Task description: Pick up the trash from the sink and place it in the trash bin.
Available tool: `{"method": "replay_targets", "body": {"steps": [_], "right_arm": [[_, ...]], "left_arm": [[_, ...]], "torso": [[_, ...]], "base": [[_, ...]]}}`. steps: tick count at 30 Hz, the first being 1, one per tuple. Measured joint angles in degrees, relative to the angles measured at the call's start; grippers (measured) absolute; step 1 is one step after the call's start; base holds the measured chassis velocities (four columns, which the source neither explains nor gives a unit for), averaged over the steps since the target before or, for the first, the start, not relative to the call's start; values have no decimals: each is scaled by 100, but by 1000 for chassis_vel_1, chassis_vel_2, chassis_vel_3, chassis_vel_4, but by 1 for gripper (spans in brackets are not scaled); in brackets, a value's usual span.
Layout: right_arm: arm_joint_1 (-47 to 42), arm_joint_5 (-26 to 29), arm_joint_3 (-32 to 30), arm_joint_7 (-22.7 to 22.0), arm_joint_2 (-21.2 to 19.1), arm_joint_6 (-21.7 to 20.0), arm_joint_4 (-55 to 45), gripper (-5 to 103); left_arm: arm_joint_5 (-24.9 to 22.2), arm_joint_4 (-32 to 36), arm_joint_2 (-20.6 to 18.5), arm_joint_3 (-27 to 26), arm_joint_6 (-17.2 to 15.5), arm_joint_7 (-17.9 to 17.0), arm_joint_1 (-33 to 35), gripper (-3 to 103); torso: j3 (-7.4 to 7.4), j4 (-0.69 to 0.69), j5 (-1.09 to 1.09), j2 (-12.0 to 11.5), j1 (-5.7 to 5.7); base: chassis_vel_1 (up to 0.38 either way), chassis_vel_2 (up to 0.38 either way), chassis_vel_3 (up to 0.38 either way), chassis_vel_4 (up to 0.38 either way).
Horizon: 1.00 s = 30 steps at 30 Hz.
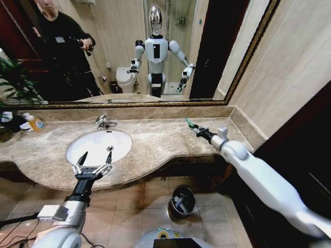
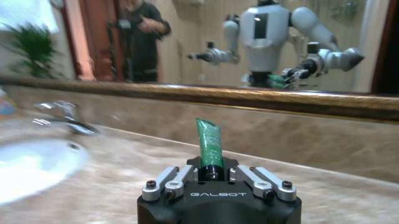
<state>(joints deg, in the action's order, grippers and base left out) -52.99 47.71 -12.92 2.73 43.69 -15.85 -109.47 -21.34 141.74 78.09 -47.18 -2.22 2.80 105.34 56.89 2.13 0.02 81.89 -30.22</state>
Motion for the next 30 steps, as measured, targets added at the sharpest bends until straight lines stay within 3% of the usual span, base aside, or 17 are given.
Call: {"method": "replay_targets", "body": {"steps": [2, 4, 7, 10, 20, 23, 26, 30], "right_arm": [[-778, -17, -561, -89, 171, 32, -552, 20], [-1010, -51, -731, -100, 236, 55, -694, 20], [-2315, -496, -1426, -89, 716, 231, -1233, 20], [-2877, -832, -1686, -46, 1047, 406, -1369, 20], [-3816, -1986, -1844, 132, 2058, 1338, -1007, 20], [-3997, -2347, -1815, 357, 2358, 1659, -746, 20], [-4229, -2941, -1773, 891, 2851, 2167, -244, 20], [-4226, -3158, -1702, 1013, 3208, 2248, 182, 20]], "left_arm": [[0, 0, 0, 0, 0, -1, 0, 100], [0, 0, 0, 0, 0, 0, 0, 100], [0, 0, 0, 1, 0, 1, 0, 100], [0, 0, 0, 0, 0, 0, -1, 100], [0, 0, 0, 0, 0, 0, 0, 100], [0, 0, 0, 0, 0, 0, 0, 100], [0, 0, 0, 0, 0, 0, 0, 100], [0, 0, 0, 0, 0, 0, 0, 100]], "torso": [[0, 0, -3, 0, 0], [0, -1, -6, 0, 0], [-1, -4, -1, 1, 1], [-1, -4, -4, 1, 2], [0, -2, -3, 0, 0], [0, -2, -3, 0, 0], [0, -3, -3, 0, 0], [0, -3, -4, 0, 0]], "base": [[0, 0, 0, 0], [0, 0, 0, 0], [0, 0, 0, 0], [0, 0, 0, 0], [0, 0, 0, 0], [0, 0, 0, 0], [0, 0, 0, 0], [0, 0, 0, 0]]}}
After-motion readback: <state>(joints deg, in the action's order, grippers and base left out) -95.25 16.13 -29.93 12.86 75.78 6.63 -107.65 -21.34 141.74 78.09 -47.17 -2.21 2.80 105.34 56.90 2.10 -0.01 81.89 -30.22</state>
